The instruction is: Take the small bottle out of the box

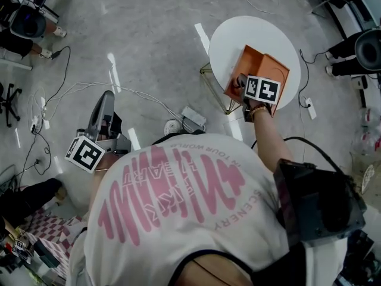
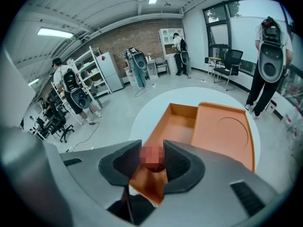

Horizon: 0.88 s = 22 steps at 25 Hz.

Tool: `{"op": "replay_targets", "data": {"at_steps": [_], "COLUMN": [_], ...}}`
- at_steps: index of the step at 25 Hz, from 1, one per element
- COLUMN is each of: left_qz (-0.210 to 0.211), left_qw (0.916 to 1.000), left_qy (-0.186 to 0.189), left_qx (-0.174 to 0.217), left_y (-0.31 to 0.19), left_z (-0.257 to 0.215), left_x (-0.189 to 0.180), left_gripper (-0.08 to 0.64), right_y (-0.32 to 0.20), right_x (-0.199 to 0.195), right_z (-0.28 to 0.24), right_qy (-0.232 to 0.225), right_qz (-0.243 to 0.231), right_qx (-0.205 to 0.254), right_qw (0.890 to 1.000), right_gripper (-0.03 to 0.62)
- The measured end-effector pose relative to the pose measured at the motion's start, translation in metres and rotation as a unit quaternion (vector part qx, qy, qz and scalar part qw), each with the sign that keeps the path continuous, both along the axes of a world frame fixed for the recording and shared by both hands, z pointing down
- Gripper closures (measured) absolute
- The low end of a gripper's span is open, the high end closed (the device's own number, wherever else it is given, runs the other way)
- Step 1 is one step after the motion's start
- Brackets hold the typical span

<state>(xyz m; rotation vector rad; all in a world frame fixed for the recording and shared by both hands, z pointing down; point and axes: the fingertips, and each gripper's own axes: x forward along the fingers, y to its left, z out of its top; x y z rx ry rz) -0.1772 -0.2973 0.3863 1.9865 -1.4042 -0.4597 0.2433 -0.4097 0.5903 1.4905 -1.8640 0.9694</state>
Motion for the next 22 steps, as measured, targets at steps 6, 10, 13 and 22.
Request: {"op": "replay_targets", "data": {"at_steps": [6, 10, 13, 22], "left_qz": [-0.024, -0.025, -0.020, -0.008], "left_qw": [0.9997, 0.9997, 0.9998, 0.9998], "left_qy": [0.002, 0.004, 0.005, 0.015], "left_qx": [0.001, 0.001, -0.001, 0.006], "left_y": [0.022, 0.027, 0.020, 0.035], "left_z": [-0.003, -0.001, -0.001, -0.001], "left_x": [-0.009, -0.007, -0.001, 0.023], "left_gripper": [0.552, 0.552, 0.552, 0.552], "right_y": [0.007, 0.009, 0.003, 0.015], "right_x": [0.005, 0.009, 0.013, 0.014], "right_z": [-0.008, -0.016, -0.024, -0.067], "right_qy": [0.006, 0.007, 0.002, -0.002], "right_qz": [0.009, 0.011, 0.011, -0.017], "right_qx": [0.006, 0.020, 0.025, 0.074], "right_qw": [1.000, 1.000, 1.000, 0.997], "right_gripper": [0.454, 0.454, 0.454, 0.454]}}
